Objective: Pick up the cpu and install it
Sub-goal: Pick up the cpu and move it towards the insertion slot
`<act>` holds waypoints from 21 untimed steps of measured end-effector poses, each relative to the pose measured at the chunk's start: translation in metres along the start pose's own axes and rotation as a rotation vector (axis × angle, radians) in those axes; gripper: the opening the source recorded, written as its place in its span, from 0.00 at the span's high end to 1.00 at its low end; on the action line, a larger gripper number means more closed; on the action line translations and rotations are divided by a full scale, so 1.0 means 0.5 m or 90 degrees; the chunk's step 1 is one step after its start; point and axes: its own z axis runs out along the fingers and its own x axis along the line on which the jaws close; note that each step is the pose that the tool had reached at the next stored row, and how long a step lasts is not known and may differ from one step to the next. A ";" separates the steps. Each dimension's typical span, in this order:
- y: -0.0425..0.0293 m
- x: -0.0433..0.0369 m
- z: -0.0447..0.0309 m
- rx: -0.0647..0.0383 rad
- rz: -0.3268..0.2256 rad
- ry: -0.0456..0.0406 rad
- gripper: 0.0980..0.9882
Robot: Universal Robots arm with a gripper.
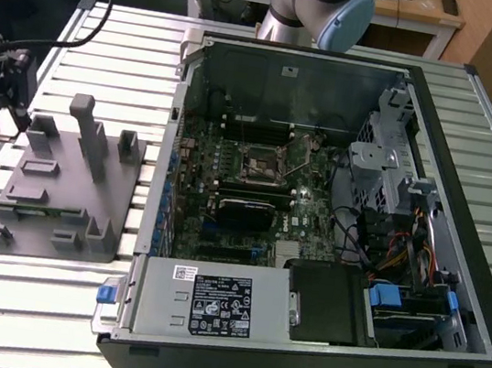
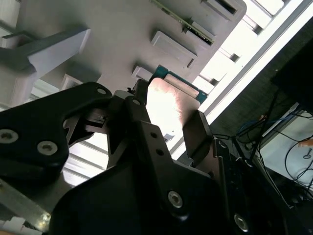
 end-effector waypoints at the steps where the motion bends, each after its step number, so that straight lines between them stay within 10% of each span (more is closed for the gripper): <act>1: 0.000 0.000 -0.006 0.000 0.000 0.0000 0.51; 21: 0.004 0.000 -0.115 0.000 0.000 0.0000 0.51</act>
